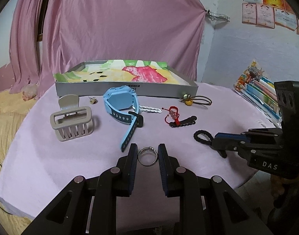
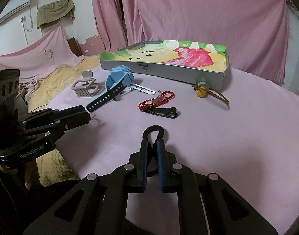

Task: Organize jewelry
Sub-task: 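Lift the silver ring with the left gripper while the right lifts the black hair tie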

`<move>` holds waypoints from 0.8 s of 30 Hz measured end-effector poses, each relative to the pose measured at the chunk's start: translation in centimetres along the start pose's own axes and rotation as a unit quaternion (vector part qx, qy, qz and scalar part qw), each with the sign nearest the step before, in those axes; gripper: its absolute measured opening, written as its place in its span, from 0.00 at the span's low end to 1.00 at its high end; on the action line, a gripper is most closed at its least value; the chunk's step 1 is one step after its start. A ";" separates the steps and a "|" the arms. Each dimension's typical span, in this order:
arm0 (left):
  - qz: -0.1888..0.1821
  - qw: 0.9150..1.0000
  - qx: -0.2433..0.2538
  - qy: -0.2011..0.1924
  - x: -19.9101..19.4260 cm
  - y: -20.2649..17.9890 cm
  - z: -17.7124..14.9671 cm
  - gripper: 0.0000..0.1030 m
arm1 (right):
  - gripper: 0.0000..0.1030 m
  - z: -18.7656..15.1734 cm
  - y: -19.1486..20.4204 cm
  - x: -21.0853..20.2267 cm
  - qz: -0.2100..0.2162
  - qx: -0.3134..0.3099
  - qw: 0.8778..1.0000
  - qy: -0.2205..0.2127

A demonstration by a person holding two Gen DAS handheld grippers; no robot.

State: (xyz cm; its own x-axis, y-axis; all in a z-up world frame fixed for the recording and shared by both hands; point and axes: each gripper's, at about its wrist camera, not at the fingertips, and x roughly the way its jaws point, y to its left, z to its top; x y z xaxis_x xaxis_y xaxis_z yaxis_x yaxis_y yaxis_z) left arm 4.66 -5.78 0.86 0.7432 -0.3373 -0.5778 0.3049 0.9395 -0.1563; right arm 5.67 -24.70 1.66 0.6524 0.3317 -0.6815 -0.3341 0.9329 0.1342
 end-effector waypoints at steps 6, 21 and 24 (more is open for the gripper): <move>0.005 1.000 -0.008 -0.009 0.1 0.5 0.6 0.19 | 0.02 0.2 -0.5 -0.3 0.002 0.004 1.000 -0.013; -0.001 1.000 -0.014 0.012 1.5 0.5 0.3 0.19 | 0.03 0.7 -1.4 1.1 -0.009 0.002 1.000 0.009; -0.001 1.000 -0.016 0.014 1.5 0.6 0.2 0.19 | 0.09 1.0 -1.2 1.6 -0.007 -0.008 1.000 0.017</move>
State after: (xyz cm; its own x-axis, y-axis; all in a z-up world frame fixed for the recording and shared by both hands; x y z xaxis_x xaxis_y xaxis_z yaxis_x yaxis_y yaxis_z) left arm 6.07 -5.68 0.11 0.7255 -0.3379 -0.5995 0.2867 0.9404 -0.1830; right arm 7.81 -25.15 1.14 0.6336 0.3134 -0.7074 -0.3356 0.9351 0.1137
